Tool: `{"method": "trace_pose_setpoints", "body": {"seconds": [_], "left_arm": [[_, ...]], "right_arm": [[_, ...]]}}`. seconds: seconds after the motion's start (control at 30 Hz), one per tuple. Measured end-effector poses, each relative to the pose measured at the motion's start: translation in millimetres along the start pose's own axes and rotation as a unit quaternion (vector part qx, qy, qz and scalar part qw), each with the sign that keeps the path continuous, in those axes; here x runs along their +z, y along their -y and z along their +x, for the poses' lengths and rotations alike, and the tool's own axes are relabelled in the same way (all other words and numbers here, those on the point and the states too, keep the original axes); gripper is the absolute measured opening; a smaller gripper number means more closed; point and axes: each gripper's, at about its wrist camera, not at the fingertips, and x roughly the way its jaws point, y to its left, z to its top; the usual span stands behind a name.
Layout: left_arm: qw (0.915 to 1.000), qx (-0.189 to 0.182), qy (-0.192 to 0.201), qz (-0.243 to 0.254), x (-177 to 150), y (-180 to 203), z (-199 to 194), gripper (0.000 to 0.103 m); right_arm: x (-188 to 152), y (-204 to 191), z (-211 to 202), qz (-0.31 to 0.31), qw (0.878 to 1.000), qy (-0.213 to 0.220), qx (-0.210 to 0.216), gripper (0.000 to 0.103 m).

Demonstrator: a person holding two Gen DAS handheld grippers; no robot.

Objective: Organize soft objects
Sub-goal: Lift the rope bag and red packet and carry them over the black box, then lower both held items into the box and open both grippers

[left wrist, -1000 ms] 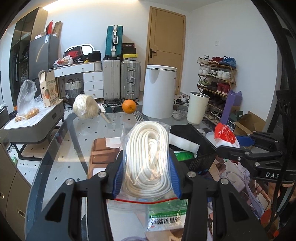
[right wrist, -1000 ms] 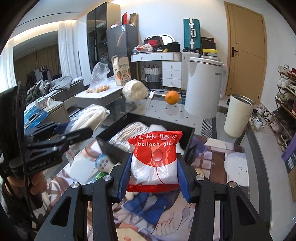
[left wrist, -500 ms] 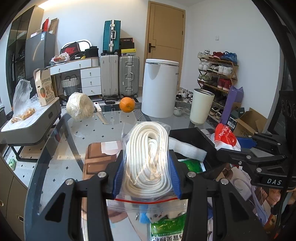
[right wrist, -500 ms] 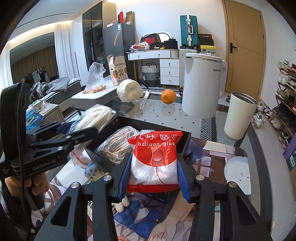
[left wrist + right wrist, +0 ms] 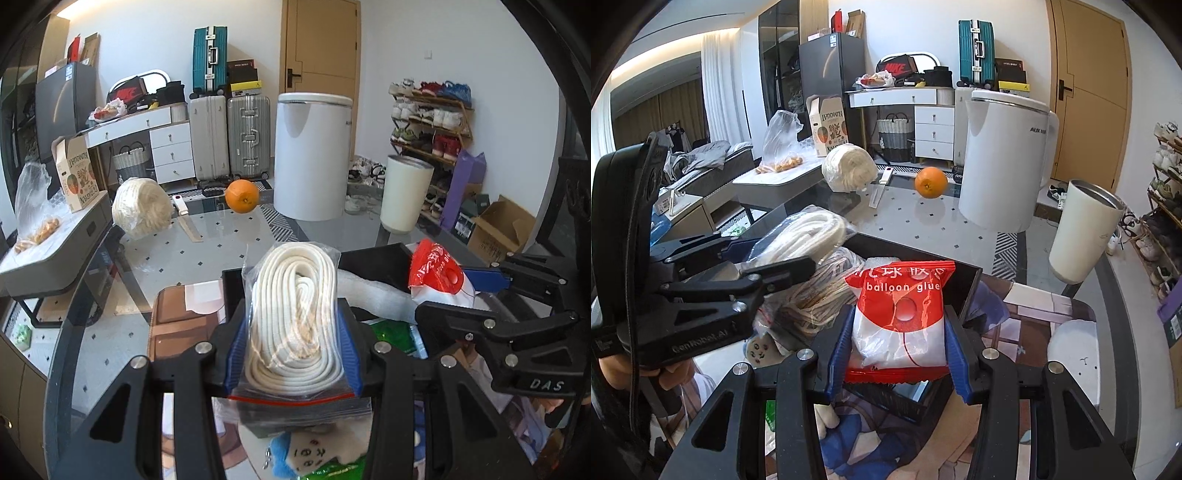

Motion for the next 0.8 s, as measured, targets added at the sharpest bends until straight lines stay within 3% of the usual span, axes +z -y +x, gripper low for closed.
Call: {"method": "trace_pose_setpoints", "body": {"seconds": [0.2, 0.7, 0.8], "left_arm": [[0.9998, 0.002, -0.017, 0.007, 2, 2, 16, 0.043], [0.9997, -0.001, -0.018, 0.014, 1, -1, 26, 0.045], [0.9997, -0.002, -0.019, 0.012, 1, -1, 26, 0.045]], "right_arm": [[4, -1, 9, -0.013, 1.000, -0.009, 0.000, 0.046], [14, -10, 15, -0.066, 0.998, -0.022, 0.007, 0.046], [16, -12, 12, -0.072, 0.997, -0.019, 0.024, 0.046]]}}
